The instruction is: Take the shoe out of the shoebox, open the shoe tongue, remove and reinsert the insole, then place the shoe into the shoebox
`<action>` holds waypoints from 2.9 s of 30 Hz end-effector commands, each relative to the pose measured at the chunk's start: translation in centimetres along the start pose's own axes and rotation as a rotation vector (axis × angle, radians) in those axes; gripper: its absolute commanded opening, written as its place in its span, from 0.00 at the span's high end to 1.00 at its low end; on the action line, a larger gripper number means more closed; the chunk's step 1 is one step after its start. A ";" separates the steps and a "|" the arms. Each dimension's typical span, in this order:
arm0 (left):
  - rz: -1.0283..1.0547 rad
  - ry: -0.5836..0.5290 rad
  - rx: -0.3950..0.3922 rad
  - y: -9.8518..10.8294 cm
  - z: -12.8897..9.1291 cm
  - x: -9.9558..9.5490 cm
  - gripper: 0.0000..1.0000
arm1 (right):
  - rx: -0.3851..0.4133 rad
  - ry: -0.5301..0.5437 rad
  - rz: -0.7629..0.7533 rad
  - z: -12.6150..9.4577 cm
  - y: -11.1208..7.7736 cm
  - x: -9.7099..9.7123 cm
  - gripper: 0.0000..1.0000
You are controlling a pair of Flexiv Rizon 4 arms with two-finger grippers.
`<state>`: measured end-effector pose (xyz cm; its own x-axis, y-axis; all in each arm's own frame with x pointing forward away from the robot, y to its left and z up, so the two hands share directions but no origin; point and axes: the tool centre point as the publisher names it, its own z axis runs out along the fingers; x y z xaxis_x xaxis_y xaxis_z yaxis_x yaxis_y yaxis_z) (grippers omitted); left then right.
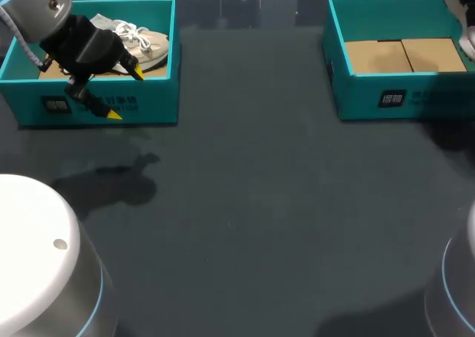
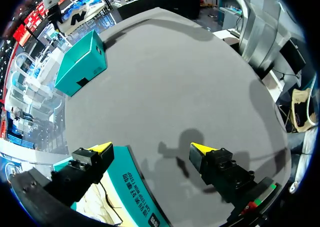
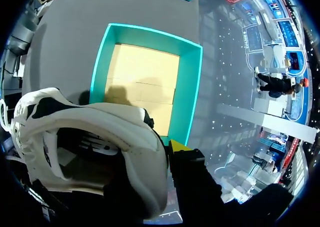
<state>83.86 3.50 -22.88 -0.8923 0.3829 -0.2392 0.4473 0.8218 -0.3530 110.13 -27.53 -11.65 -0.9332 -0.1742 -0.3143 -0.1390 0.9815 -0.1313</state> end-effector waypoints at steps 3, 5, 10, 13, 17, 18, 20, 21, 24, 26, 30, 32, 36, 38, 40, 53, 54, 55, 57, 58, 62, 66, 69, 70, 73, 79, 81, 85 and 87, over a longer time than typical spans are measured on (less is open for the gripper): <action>0.001 0.000 -0.003 0.0 0.0 0.1 0.00 | -0.055 0.045 0.062 2.2 -3.2 -1.2 1.00; 0.001 0.000 -0.003 0.0 0.0 0.1 0.00 | -0.042 0.038 0.127 2.4 -3.4 -0.9 1.00; 0.001 0.000 -0.003 0.0 0.0 0.1 0.00 | 0.098 0.022 0.467 1.8 -4.1 1.6 1.00; 0.001 0.000 -0.003 0.0 0.0 0.1 0.00 | 0.190 0.052 0.687 1.8 -4.4 4.0 1.00; 0.001 0.000 -0.003 0.0 0.0 0.1 0.00 | 0.251 0.109 0.941 1.8 -4.4 7.2 1.00; 0.001 0.000 -0.003 0.0 0.0 0.1 0.00 | 0.254 0.111 0.994 1.7 -4.2 7.7 1.00; 0.001 0.000 -0.003 0.0 0.0 0.1 0.00 | 0.244 0.114 1.063 1.7 -4.0 8.4 1.00; 0.001 0.000 -0.003 0.0 0.0 0.1 0.00 | 0.229 0.126 1.108 1.6 -4.0 8.6 1.00; 0.001 0.000 -0.003 0.0 0.0 0.1 0.00 | 0.176 0.148 1.226 1.5 -4.1 8.9 1.00; 0.001 0.000 -0.003 0.0 0.0 0.1 0.00 | 0.159 0.163 1.274 1.4 -4.5 8.6 1.00; 0.001 0.000 -0.003 0.0 0.0 0.1 0.00 | 0.159 0.204 1.349 1.5 -5.2 7.6 1.00; 0.001 0.000 -0.003 0.0 0.0 0.1 0.00 | 0.152 0.217 1.383 1.5 -5.5 7.2 1.00; 0.001 0.000 -0.003 0.0 0.0 0.1 0.00 | 0.141 0.259 1.428 1.8 -5.7 6.8 1.00; 0.001 0.000 -0.003 0.0 0.0 0.1 0.00 | 0.141 0.259 1.428 1.8 -5.7 6.8 1.00; 0.001 0.000 -0.003 0.0 0.0 0.1 0.00 | 0.141 0.259 1.428 1.8 -5.7 6.8 1.00; 0.001 0.000 -0.003 0.0 0.0 0.1 0.00 | 0.131 0.209 1.532 1.7 -5.5 7.2 1.00; 0.001 0.000 -0.003 0.0 0.0 0.1 0.00 | 0.145 0.207 1.565 1.9 -5.4 7.4 1.00; 0.001 0.000 -0.003 0.0 0.0 0.1 0.00 | 0.151 0.208 1.585 2.2 -5.4 7.6 1.00; 0.001 0.000 -0.003 0.0 0.0 0.1 0.00 | 0.179 0.193 1.631 2.4 -5.2 8.0 1.00; 0.001 0.000 -0.003 0.0 0.0 0.1 0.00 | 0.181 0.186 1.638 2.5 -5.2 8.2 1.00; 0.001 0.000 -0.003 0.0 0.0 0.1 0.00 | 0.214 0.135 1.676 2.8 -4.9 9.1 1.00; 0.001 0.000 -0.003 0.0 0.0 0.1 0.00 | 0.229 0.139 1.678 3.1 -4.9 9.3 1.00; 0.001 0.000 -0.003 0.0 0.0 0.1 0.00 | 0.229 0.139 1.678 3.1 -4.9 9.3 1.00; 0.001 0.000 -0.003 0.0 0.0 0.1 0.00 | 0.229 0.139 1.678 3.1 -4.9 9.3 1.00; 0.001 0.000 -0.003 0.0 0.0 0.1 0.00 | 0.229 0.139 1.678 3.1 -4.9 9.3 1.00; 0.001 0.000 -0.003 0.0 0.0 0.1 0.00 | 0.232 0.105 1.712 4.0 -5.1 9.2 1.00; 0.001 0.000 -0.003 0.0 0.0 0.1 0.00 | 0.261 0.086 1.720 4.8 -5.1 9.3 1.00; 0.001 0.000 -0.003 0.0 0.0 0.1 0.00 | 0.272 0.053 1.736 6.3 -4.6 9.6 1.00; 0.001 0.000 -0.003 0.0 0.0 0.1 0.00 | 0.320 0.005 1.710 7.0 -4.2 9.9 1.00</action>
<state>83.86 3.50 -22.88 -0.8923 0.3829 -0.2393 0.4473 0.8218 -0.3530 103.97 -34.66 -19.90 0.0537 0.9698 -0.2378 0.9898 -0.0202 0.1411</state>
